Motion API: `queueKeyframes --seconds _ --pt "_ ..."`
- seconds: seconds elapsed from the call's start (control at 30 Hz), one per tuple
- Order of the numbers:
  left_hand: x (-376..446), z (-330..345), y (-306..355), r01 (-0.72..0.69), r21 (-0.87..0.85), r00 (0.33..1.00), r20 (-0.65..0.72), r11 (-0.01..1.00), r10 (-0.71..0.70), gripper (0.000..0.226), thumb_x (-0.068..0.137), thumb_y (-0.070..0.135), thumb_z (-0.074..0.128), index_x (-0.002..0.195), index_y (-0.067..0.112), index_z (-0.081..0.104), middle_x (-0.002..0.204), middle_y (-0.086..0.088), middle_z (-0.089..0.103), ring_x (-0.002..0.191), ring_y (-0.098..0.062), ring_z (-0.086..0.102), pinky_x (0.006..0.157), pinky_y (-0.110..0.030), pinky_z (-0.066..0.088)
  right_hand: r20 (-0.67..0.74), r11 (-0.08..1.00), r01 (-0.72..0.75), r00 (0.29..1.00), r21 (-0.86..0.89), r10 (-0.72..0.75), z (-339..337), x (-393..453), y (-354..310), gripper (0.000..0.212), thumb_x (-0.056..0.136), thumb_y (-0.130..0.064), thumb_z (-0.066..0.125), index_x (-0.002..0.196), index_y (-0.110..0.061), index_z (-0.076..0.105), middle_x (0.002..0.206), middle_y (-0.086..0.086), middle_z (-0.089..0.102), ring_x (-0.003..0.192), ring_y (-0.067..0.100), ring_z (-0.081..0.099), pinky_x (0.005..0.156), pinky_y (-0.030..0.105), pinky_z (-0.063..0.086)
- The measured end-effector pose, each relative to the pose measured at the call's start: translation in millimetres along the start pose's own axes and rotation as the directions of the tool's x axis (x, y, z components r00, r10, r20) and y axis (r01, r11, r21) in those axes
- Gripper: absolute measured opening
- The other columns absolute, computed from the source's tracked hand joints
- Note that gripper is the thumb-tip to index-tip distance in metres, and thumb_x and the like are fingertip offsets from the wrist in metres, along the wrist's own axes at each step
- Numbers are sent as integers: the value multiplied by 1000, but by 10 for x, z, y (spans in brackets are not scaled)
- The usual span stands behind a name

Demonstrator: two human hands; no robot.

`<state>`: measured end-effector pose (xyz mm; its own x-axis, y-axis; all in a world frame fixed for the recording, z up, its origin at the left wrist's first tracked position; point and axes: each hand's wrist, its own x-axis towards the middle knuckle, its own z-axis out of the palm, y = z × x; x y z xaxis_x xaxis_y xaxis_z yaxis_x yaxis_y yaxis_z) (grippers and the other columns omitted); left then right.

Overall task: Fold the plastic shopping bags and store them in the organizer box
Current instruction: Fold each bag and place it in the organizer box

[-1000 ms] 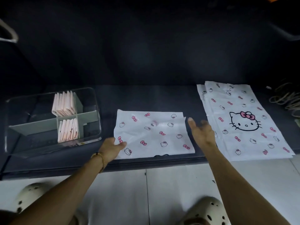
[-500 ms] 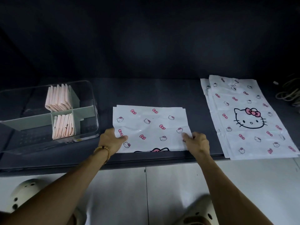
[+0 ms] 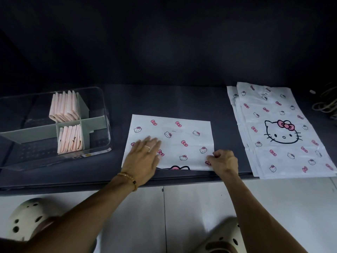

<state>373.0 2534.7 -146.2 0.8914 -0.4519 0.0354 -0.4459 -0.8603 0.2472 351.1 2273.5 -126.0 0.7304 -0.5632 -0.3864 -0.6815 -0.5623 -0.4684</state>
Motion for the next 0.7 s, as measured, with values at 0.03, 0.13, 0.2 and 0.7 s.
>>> queueKeyframes --seconds 0.03,0.13,0.2,0.7 --pt "2 62 13 -20 -6 997 79 1000 21 49 100 34 33 146 15 35 155 -3 29 145 -23 18 118 -40 10 3 1000 5 1000 4 -5 1 8 8 7 80 -18 67 79 -13 72 50 -17 54 62 11 53 58 22 37" --pt "-22 218 -48 -24 64 985 171 998 12 57 100 45 17 152 22 13 160 5 6 147 -17 -3 119 -40 -3 23 999 35 999 -21 -35 -6 34 21 10 82 -19 66 80 -10 71 55 -11 56 68 18 58 60 23 38" --pt "-38 266 -95 -40 116 985 174 992 19 62 97 50 9 153 22 8 160 6 2 147 -18 -6 119 -43 -2 37 998 49 998 -49 -47 -15 44 19 12 83 -19 65 80 -8 70 56 -8 58 67 17 58 56 22 38" --pt "-30 289 -102 -71 138 981 188 988 44 86 84 65 26 152 15 10 160 -3 7 147 -21 -2 118 -52 7 189 592 767 637 -246 -747 1053 -382 -481 56 102 -38 23 151 -11 26 160 5 17 149 17 6 122 42 6"
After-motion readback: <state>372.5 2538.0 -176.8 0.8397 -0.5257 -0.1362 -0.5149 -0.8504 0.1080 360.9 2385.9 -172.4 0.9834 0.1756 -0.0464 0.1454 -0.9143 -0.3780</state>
